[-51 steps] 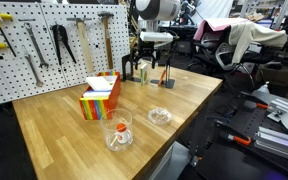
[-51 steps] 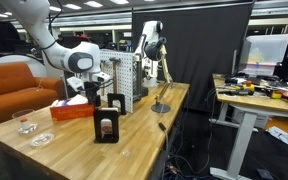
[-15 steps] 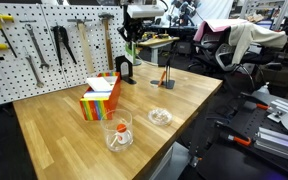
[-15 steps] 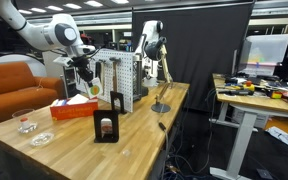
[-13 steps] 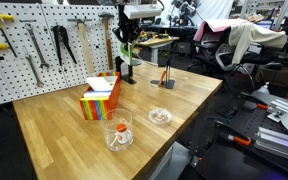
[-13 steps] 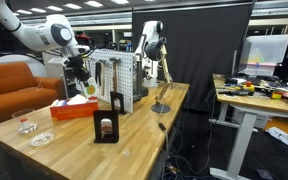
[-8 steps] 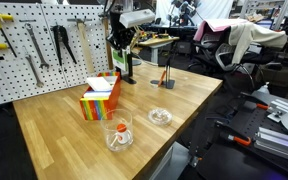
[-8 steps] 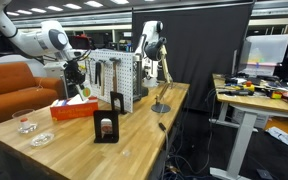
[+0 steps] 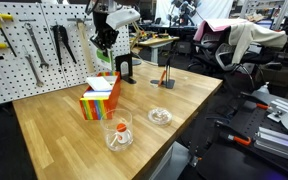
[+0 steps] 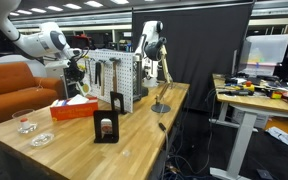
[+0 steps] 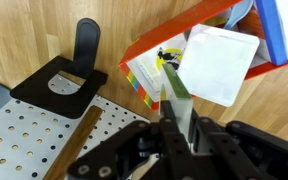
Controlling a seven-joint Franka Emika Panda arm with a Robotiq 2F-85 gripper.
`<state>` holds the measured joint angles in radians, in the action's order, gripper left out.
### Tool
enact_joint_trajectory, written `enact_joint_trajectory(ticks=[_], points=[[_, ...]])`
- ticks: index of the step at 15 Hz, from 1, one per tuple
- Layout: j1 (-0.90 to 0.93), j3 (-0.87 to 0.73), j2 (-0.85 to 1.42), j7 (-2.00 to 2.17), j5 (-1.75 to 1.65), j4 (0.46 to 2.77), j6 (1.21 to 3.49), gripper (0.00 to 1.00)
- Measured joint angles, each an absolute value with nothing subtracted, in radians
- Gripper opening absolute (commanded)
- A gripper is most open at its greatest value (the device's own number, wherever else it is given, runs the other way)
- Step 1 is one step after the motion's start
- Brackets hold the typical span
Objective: Pick up the green and white book from the table and place it in the box
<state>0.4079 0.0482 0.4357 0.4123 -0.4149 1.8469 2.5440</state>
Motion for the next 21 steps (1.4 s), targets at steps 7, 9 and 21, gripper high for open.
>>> enact_joint_trajectory(ticks=[7,9,21], points=[[0.415,0.046,0.535,0.377,-0.413,1.816,2.537,0.04],[0.415,0.044,0.556,0.373,-0.412,1.802,2.535,0.04],[0.416,0.043,0.569,0.373,-0.402,1.790,2.521,0.44]])
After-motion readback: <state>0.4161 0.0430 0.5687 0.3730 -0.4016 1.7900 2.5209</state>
